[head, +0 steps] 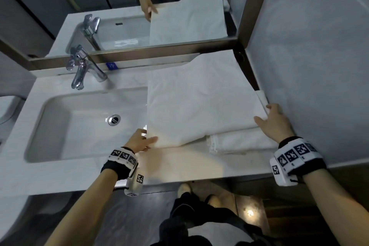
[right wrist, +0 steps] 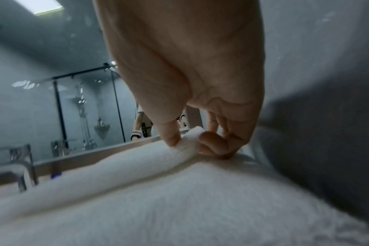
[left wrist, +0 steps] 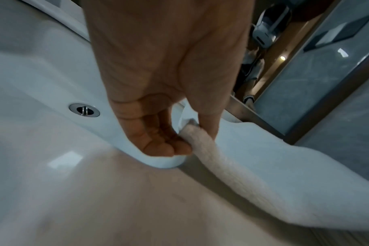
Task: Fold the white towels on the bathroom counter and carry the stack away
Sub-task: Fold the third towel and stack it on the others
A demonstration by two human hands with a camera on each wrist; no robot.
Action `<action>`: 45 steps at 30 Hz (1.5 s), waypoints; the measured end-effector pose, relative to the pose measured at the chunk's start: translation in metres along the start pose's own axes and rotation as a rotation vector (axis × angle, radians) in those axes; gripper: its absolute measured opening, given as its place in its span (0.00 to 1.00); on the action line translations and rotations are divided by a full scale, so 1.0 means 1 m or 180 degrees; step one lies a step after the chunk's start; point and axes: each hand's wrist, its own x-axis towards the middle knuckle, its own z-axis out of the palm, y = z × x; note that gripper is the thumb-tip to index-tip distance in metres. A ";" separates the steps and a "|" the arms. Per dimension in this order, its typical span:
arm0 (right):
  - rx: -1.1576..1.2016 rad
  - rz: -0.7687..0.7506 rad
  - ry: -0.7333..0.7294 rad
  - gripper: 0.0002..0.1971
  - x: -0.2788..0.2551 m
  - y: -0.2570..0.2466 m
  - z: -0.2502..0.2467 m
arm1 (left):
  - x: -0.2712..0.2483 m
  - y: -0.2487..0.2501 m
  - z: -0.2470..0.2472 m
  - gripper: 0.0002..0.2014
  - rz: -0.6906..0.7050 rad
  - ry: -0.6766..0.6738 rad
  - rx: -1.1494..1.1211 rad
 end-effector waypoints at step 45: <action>0.0554 -0.0518 0.0321 0.18 0.224 -0.167 -0.001 | 0.162 0.177 -0.073 0.11 0.1237 0.1386 0.0223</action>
